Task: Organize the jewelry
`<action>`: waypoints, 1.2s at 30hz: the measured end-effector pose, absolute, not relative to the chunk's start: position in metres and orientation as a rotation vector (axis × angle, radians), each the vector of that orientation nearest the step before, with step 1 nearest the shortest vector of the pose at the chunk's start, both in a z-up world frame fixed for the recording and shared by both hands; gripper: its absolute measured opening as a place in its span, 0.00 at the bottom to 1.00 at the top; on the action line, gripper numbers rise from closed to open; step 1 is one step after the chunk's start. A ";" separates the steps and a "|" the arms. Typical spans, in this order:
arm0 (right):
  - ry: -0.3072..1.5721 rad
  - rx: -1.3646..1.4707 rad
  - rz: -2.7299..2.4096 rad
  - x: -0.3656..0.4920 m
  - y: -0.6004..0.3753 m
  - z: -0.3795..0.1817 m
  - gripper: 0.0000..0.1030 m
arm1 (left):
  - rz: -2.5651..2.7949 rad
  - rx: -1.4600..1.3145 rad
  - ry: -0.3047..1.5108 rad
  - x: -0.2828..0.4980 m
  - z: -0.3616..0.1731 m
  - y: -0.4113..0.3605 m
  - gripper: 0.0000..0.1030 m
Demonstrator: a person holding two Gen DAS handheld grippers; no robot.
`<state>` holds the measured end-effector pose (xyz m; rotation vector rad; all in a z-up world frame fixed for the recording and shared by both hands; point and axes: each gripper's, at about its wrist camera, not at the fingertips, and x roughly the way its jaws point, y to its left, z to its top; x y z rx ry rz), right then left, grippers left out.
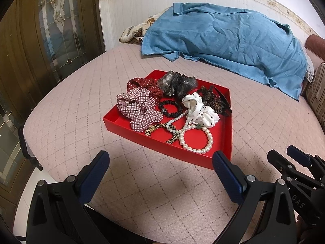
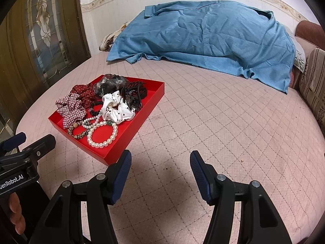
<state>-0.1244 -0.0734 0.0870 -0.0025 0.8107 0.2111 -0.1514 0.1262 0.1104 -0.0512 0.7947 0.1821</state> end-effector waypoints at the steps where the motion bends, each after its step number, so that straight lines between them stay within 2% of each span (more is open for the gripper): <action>1: 0.811 -0.003 0.212 -0.124 -0.073 0.087 0.62 | 0.182 -0.051 0.796 -0.151 0.110 0.127 0.98; 36: 0.806 -0.026 0.230 -0.125 -0.063 0.085 0.63 | 0.209 -0.070 0.809 -0.149 0.105 0.138 0.98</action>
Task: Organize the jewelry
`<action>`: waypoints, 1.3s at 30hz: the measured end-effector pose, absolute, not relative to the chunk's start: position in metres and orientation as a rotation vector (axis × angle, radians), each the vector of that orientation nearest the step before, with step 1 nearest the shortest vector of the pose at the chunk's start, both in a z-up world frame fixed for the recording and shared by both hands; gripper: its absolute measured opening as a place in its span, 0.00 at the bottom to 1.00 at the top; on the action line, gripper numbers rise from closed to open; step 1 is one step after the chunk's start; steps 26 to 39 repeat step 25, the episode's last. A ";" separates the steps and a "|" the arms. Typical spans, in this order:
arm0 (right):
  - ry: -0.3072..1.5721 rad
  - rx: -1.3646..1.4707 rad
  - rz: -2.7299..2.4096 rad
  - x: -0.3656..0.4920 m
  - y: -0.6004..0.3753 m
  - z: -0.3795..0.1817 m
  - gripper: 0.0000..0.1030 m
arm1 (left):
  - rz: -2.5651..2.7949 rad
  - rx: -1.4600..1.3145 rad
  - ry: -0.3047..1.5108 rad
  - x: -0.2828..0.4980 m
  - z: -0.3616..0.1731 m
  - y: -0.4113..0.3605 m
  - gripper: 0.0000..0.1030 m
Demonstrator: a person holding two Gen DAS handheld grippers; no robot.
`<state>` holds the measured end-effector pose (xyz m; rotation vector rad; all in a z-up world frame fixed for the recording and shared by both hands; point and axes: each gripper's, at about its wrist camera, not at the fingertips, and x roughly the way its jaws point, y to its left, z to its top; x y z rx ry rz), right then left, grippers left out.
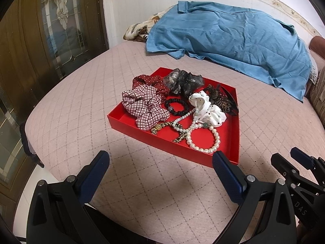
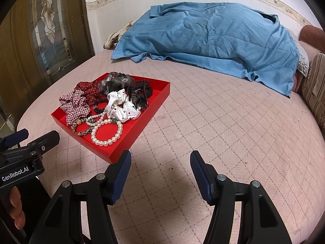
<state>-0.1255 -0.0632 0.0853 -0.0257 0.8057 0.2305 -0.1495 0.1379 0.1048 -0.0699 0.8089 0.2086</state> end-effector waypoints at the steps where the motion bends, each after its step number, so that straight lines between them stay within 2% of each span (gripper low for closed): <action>1: 0.806 -0.026 0.230 -0.125 -0.063 0.085 0.63 | 0.210 -0.072 0.809 -0.150 0.105 0.139 0.98; 19: 0.796 0.014 0.231 -0.122 -0.075 0.089 0.63 | 0.214 -0.037 0.788 -0.127 0.122 0.121 0.98; 25: 0.793 0.057 0.193 -0.117 -0.102 0.088 0.67 | 0.168 -0.023 0.791 -0.115 0.128 0.090 0.98; 39: 0.793 0.057 0.193 -0.117 -0.102 0.088 0.67 | 0.168 -0.023 0.791 -0.115 0.128 0.090 0.98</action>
